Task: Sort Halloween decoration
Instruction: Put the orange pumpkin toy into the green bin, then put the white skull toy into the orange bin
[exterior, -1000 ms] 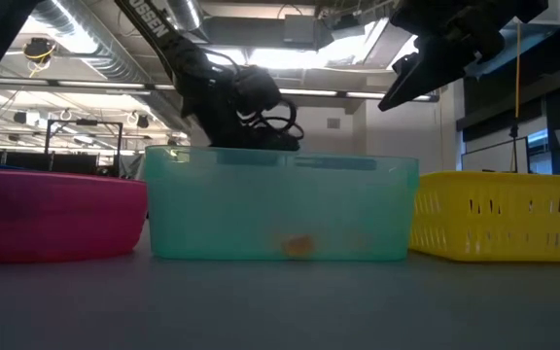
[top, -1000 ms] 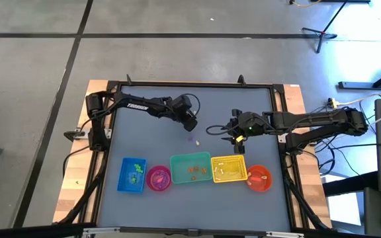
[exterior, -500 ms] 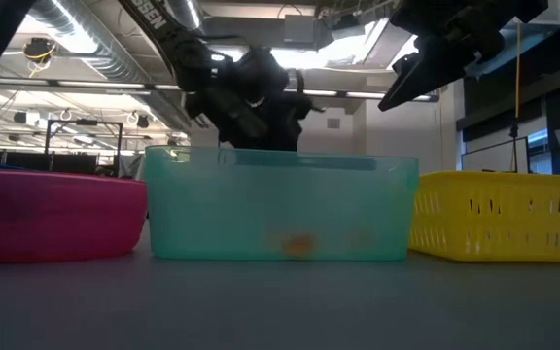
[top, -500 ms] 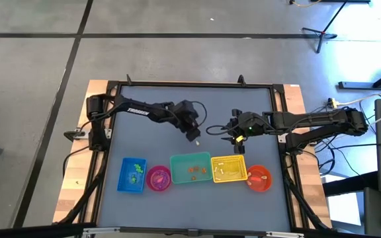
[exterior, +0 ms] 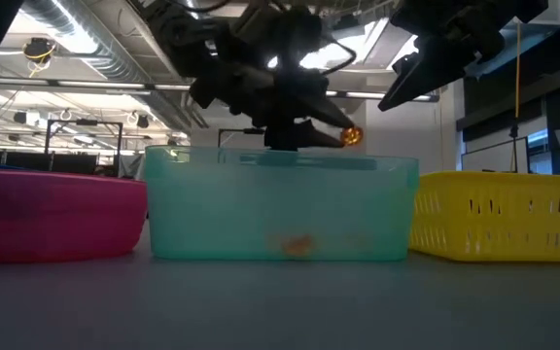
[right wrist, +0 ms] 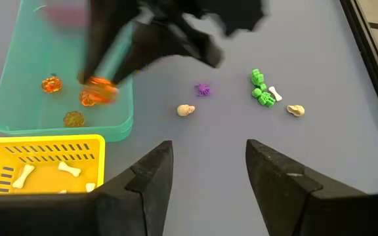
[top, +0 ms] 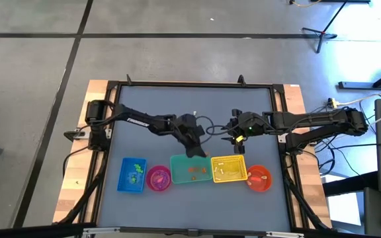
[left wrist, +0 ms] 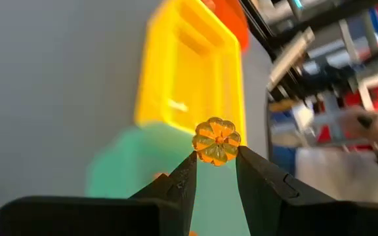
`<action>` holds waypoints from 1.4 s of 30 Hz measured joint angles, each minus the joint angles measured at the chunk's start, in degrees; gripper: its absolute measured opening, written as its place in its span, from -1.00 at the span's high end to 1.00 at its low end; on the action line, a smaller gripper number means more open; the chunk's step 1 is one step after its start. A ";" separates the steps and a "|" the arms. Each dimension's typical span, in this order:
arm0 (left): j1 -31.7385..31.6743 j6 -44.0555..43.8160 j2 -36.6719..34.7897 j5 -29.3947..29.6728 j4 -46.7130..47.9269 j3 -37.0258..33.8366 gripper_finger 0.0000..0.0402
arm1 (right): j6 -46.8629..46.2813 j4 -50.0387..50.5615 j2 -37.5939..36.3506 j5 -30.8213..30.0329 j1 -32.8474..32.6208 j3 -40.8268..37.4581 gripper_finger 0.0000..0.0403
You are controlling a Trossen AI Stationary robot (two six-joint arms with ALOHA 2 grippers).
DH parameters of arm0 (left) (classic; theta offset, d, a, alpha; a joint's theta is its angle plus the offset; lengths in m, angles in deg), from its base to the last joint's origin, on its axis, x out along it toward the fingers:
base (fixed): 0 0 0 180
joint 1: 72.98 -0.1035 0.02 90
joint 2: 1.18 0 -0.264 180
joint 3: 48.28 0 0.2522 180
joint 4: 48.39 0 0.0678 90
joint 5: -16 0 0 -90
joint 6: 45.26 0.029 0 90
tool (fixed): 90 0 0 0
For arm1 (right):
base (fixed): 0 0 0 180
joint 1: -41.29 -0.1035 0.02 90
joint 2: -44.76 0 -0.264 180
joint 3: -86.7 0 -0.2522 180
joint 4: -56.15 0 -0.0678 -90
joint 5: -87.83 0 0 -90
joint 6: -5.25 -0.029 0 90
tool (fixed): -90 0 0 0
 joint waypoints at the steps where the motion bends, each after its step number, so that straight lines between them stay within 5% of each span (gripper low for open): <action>1: 0.79 0.00 0.00 -0.73 0.06 0.00 0.56 | -0.01 0.00 0.00 0.00 0.00 -0.01 0.06; 17: 7.63 4.79 0.00 0.82 0.57 0.00 0.53 | -0.01 -0.02 0.00 -0.01 0.00 0.00 0.06; 29: 8.74 5.09 0.00 8.08 1.42 0.04 0.13 | 0.03 -0.23 0.00 -0.01 0.00 -0.01 0.06; 36: 9.02 8.70 0.00 17.15 -7.07 0.04 0.11 | 4.71 -6.31 0.00 -3.98 0.49 -0.01 0.06; 42: 8.32 14.28 -2.71 17.14 -9.08 0.09 0.14 | 6.12 -10.66 0.00 0.88 5.60 -0.01 0.06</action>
